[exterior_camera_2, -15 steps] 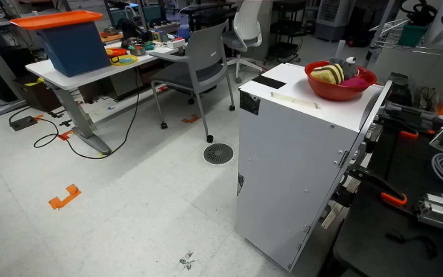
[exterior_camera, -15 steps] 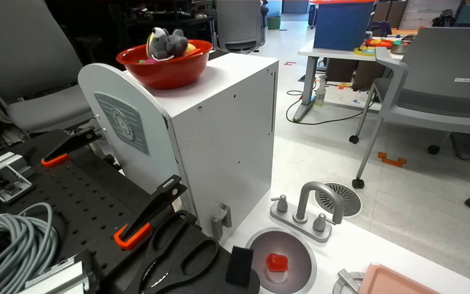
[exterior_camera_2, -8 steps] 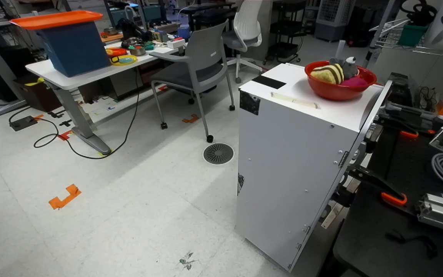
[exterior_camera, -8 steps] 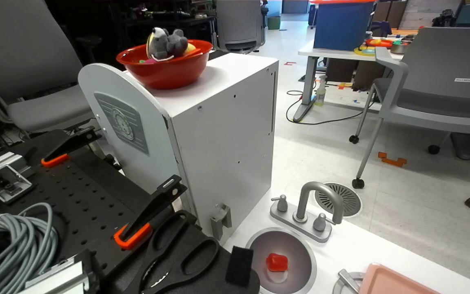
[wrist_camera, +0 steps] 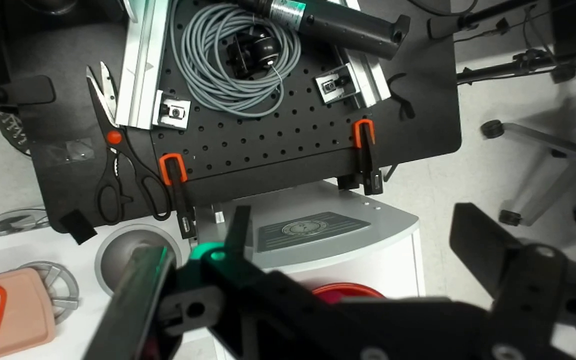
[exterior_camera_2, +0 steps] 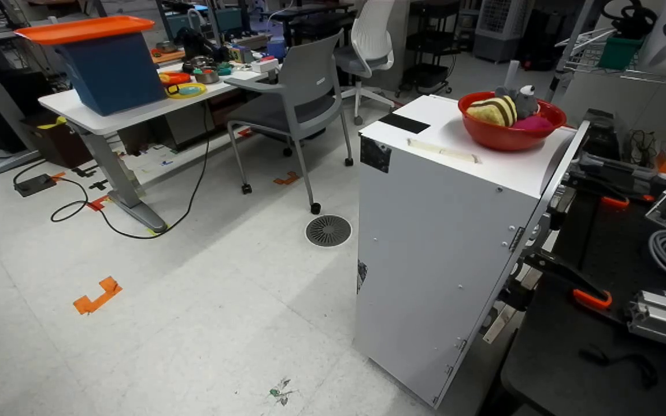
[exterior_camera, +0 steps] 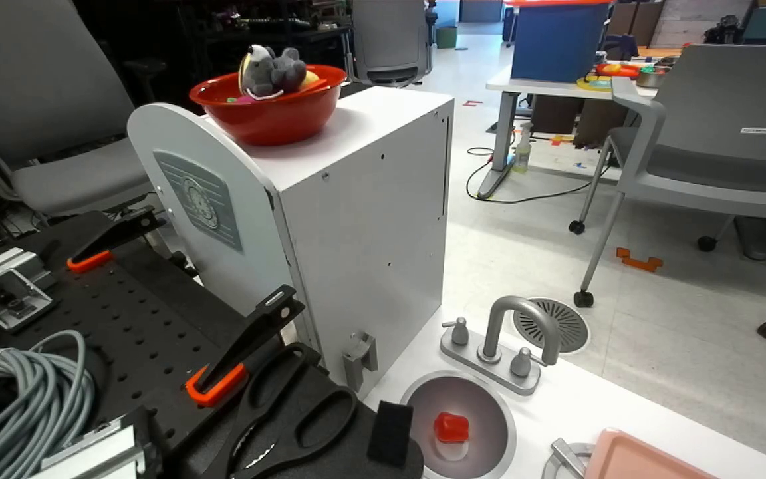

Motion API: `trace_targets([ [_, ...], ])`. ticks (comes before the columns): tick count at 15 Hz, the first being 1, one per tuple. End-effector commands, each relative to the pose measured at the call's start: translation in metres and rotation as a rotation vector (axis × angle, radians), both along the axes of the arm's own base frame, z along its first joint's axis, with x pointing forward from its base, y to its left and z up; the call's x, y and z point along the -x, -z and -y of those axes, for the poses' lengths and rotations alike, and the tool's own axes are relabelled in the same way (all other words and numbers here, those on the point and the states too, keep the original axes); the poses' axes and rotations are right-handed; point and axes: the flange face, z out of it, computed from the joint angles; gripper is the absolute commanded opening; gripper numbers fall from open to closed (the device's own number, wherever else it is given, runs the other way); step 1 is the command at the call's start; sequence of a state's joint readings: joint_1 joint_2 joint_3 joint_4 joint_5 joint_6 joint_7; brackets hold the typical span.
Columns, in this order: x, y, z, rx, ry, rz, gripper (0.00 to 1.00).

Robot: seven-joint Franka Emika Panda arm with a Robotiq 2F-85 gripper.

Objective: Remove the gray toy from the bowl and put in it in the toy sink

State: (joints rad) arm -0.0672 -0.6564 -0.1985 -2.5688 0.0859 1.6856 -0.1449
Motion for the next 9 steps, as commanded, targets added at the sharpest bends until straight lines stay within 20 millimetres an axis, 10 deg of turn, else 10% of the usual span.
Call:
trace_targets([
  [1,-0.027,-0.001,0.021,0.002,0.023,-0.072,1.0],
  [9,-0.073,-0.006,0.025,0.197,0.029,-0.062,1.0],
])
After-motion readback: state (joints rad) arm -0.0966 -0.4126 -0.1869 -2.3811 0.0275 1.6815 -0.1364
